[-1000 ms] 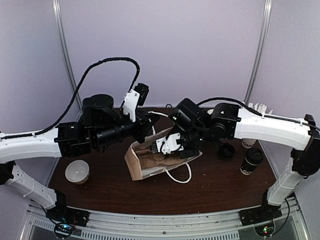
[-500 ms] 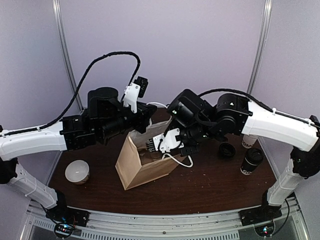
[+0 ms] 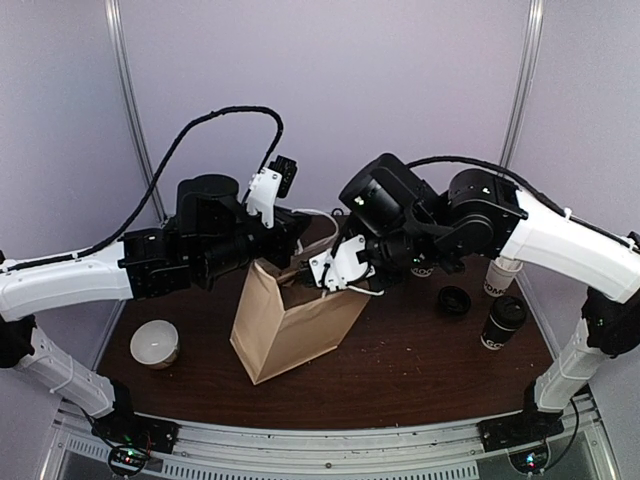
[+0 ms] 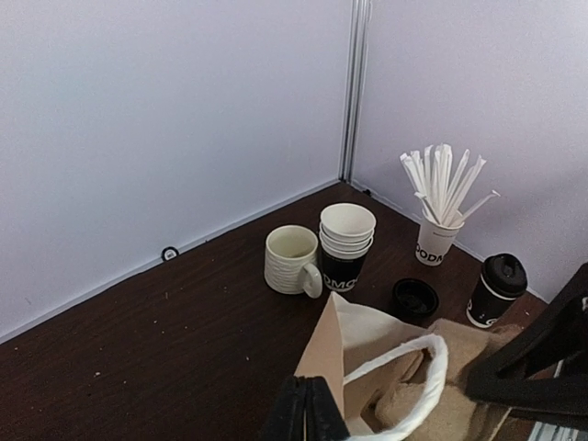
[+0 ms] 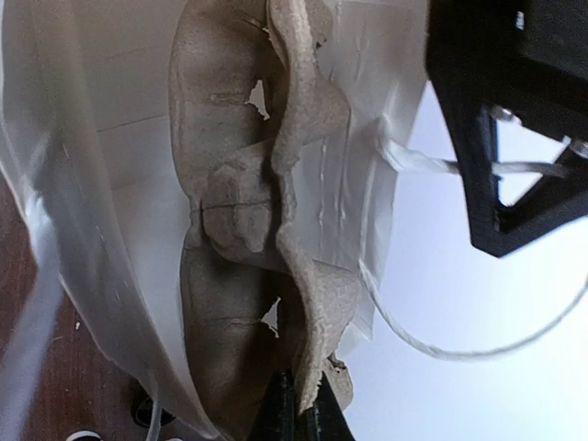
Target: Pack the takeout coffee
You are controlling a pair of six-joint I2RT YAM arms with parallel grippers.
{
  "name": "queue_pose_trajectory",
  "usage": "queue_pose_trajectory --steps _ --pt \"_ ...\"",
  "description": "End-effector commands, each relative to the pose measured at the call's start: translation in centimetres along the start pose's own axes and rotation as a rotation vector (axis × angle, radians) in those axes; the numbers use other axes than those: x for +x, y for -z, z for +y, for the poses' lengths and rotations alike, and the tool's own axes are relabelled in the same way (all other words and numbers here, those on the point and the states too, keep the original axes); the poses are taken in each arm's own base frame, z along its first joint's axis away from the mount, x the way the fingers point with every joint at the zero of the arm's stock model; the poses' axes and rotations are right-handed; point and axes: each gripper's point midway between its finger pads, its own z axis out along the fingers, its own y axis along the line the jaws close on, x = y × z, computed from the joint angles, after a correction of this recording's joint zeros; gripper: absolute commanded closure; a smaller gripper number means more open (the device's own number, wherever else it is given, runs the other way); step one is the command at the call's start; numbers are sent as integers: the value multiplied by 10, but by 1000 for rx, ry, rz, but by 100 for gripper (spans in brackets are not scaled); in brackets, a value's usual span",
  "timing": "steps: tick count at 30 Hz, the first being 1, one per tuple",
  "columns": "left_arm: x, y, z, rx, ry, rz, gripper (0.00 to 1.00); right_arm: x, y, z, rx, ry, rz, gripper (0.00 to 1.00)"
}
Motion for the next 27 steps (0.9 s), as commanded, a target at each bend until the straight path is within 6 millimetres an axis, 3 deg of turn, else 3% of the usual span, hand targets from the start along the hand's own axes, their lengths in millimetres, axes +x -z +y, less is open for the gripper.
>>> queue_pose_trajectory --steps 1,5,10,20,24,27 --pt "-8 10 16 -60 -18 -5 100 15 39 -45 150 -26 14 100" --pt "-13 12 24 -88 -31 -11 100 6 59 -64 169 -42 -50 100" --pt "-21 16 38 -150 -61 -12 100 12 85 -87 239 -78 -76 100" --pt "-29 32 69 -271 -139 -7 100 70 109 -105 311 -156 -16 100" --pt "-37 38 76 -293 -172 -21 100 83 112 -100 293 -175 -9 100" --pt "-38 40 74 -278 -174 -27 100 101 103 -92 272 -234 20 100"
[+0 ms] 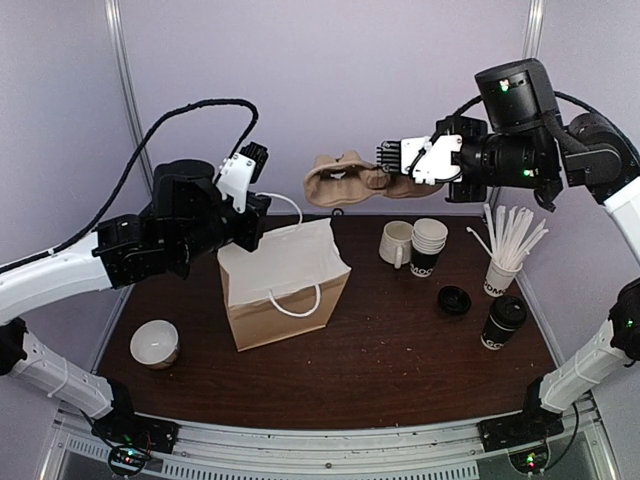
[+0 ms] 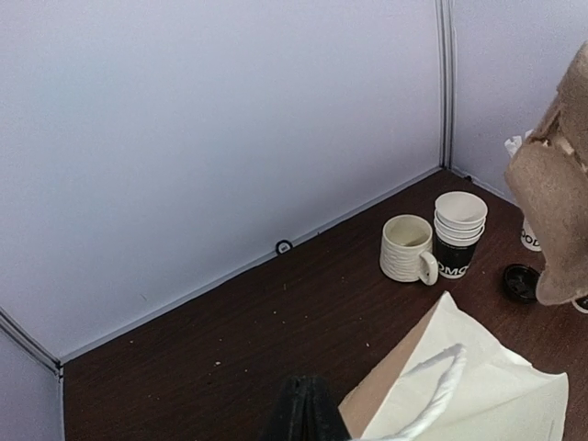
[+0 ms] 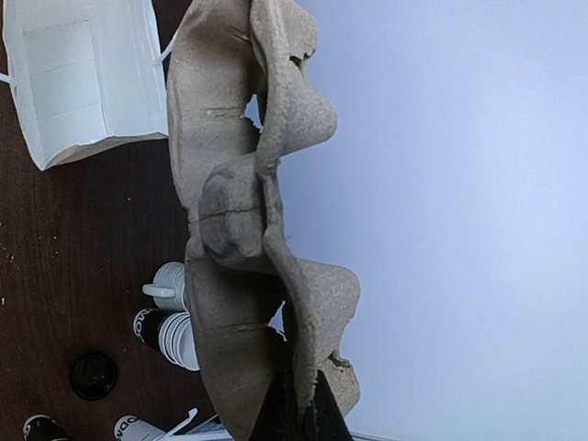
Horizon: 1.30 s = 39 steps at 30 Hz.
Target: Pack the takeout coffee
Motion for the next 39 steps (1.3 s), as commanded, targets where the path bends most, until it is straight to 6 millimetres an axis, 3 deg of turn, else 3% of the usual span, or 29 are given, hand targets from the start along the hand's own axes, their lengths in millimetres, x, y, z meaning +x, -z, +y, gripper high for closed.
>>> queue_pose_trajectory --steps 1,5,9,15,21,26,32,36,39 --pt "-22 13 12 -14 -7 -66 100 26 -14 19 -50 -69 53 100" --pt "-23 19 14 1 0 -84 100 63 -24 51 -142 -240 79 100" --pt "-28 30 14 34 22 -117 100 96 -34 116 -368 -425 102 100" --pt "-38 42 12 87 48 -154 100 105 -44 229 -788 -682 120 99" --pt "-40 42 -4 172 44 -139 100 108 -60 290 -987 -791 163 97" --pt "-44 45 -26 302 83 -140 100 118 -83 313 -1068 -851 202 95" --pt "-55 58 -51 472 139 -163 100 136 -103 331 -1131 -922 256 76" --pt "-55 62 -61 538 138 -148 100 145 -103 320 -1112 -948 266 62" --pt "-53 61 -59 528 123 -136 100 145 -96 298 -1043 -923 243 58"
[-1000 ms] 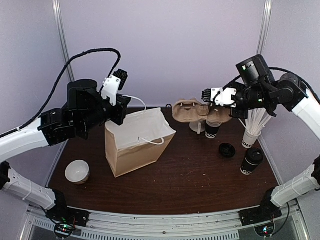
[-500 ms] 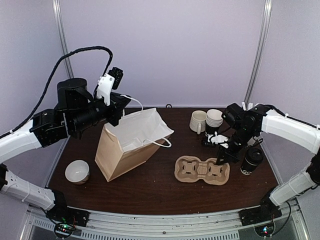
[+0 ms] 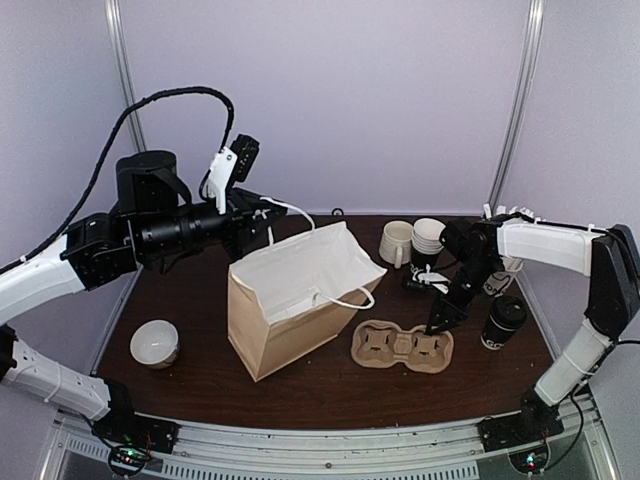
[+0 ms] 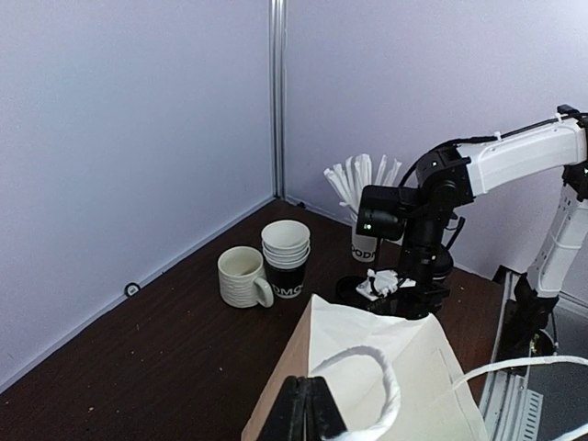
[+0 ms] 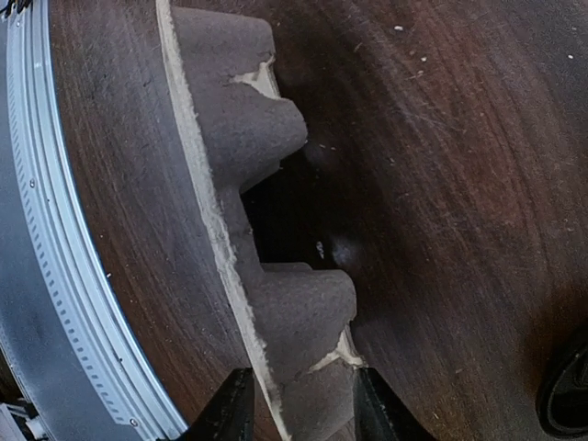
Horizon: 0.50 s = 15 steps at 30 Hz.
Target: Pack the takeout coffee
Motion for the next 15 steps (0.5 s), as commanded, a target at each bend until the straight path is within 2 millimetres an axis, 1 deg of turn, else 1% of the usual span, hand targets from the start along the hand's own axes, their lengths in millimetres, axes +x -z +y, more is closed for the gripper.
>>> queue_pose_trajectory --steps 1,3,5,7,8,10,12,15 --pt "-19 4 -5 42 8 -44 100 -17 38 2 87 56 -90 56" --pt "-14 4 4 18 10 -33 100 -22 53 -7 188 82 -116 53" --pt "-9 4 14 -4 19 -27 100 -25 64 -23 310 92 -132 51" --pt "-5 4 22 -14 40 -26 100 -29 71 -36 391 95 -136 51" --pt "-4 4 26 -16 52 -27 100 -31 74 -39 407 99 -135 51" --pt "-2 4 30 -7 70 -23 100 -33 74 -35 386 116 -136 51" --pt "4 3 32 18 78 -6 100 -34 71 -22 332 155 -158 52" --pt "16 -1 34 93 96 36 100 -31 60 -3 279 243 -150 53"
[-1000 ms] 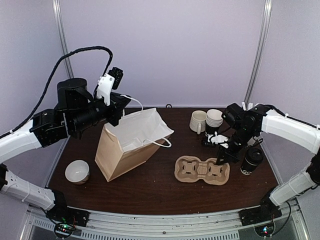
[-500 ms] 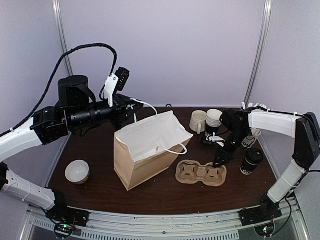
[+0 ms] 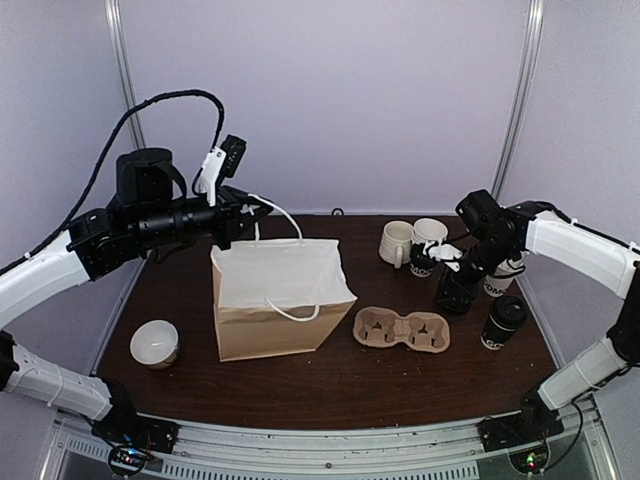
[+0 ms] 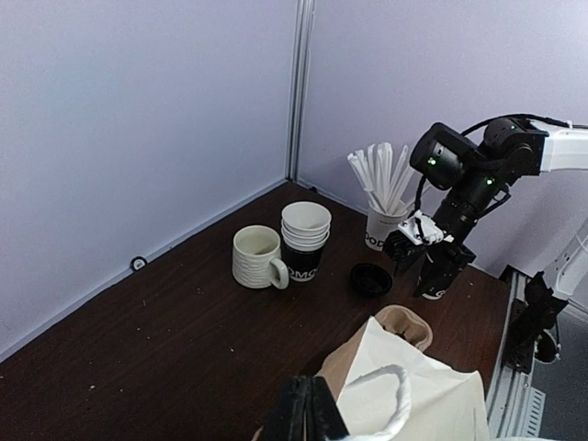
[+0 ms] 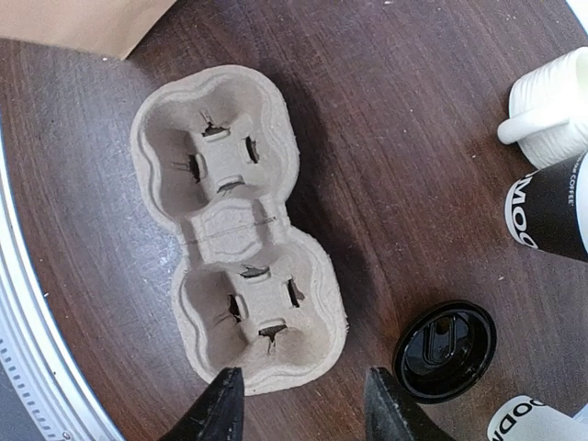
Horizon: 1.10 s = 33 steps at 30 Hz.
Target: Pack the takeout coffee
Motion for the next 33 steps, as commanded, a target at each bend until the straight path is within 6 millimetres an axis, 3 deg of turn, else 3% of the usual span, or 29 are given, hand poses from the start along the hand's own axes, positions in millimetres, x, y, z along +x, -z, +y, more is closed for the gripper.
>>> queue_pose_trajectory --steps 1,7,18,33 --pt "7 -2 -4 139 39 17 100 -2 -2 25 -52 132 -22 55" --pt "23 -13 6 152 64 50 100 -3 -25 44 -108 265 26 58" --pt "12 -13 34 -3 -4 34 100 -13 -73 40 -124 312 154 57" --pt "20 -20 35 8 -2 63 100 -15 -101 31 -89 301 213 52"
